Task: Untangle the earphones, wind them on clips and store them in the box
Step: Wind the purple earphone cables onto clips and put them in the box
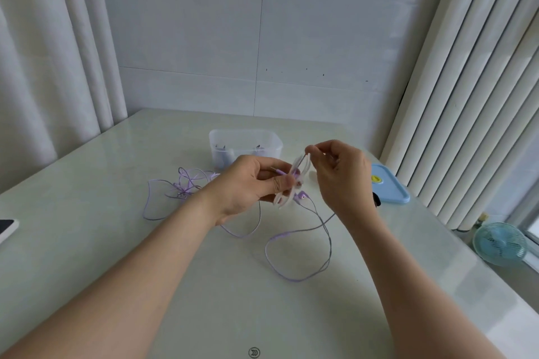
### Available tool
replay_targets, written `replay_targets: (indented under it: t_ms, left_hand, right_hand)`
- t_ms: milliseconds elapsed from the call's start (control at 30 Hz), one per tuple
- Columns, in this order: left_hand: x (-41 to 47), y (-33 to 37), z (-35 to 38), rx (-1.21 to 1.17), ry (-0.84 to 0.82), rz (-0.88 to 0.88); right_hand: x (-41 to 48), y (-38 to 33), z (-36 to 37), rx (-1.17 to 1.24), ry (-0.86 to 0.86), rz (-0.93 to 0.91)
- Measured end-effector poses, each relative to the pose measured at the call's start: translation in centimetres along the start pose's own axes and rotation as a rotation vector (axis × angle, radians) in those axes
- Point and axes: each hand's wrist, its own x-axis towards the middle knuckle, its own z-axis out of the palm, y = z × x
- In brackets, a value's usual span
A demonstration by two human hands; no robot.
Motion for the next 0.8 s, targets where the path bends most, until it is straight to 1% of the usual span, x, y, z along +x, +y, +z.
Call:
replay_targets:
  t_ms: [67,133,200,267,367,467,500,567,633,700,733,800]
  left_hand:
    - [0.0,0.1,0.0,-0.075,0.012,0.009]
    - [0.0,0.2,0.0,-0.133,0.033,0.019]
    - [0.0,0.3,0.2,-0.166,0.117,0.042]
    - [0.1,0.5,0.0,-0.126,0.25,0.062]
    - [0.1,0.5,-0.5,-0.079,0.412,0.049]
    - [0.2,0.3,-0.7,-0.02,0.525,0.047]
    - [0.3,0.2,-0.7,0.046,0.546,0.058]
    - [0.4,0.1,-0.7,0.178,0.533,0.082]
    - [0.5,-0.1,-0.6,0.222,0.455,0.083]
    - [0.5,-0.3,-0.7,0.209,0.375,0.058]
    - [0.4,-0.3,-0.7,0.197,0.338,0.046]
    - [0.3,-0.1,-0.6,0.203,0.26,0.04]
  right_hand:
    - [0.0,0.4,0.0,-0.065,-0.115,0.058]
    - [-0.2,0.4,0.2,-0.094,-0.243,0.077]
    - [-0.5,0.2,0.5,-0.13,-0.335,0.06]
    - [-1.0,-0.3,0.7,-0.134,-0.422,0.039]
    - [-1.7,-1.3,0.7,-0.064,-0.576,-0.014]
    - [-2.2,-2.4,0.4,0.125,-0.697,-0.018]
    - [-2.3,-2.6,0.2,0.186,-0.702,-0.01]
    - [-2.1,-2.8,0.0,0.304,-0.629,0.029]
    - [-1.7,-2.8,-0.2,0.462,-0.484,0.126]
    - [-1.0,-2.6,-0.5,0.577,-0.343,0.191]
    - [-0.8,-2.4,-0.6,0.572,-0.275,0.189]
    - [-0.4,-1.6,-0.5,0.403,-0.134,0.123]
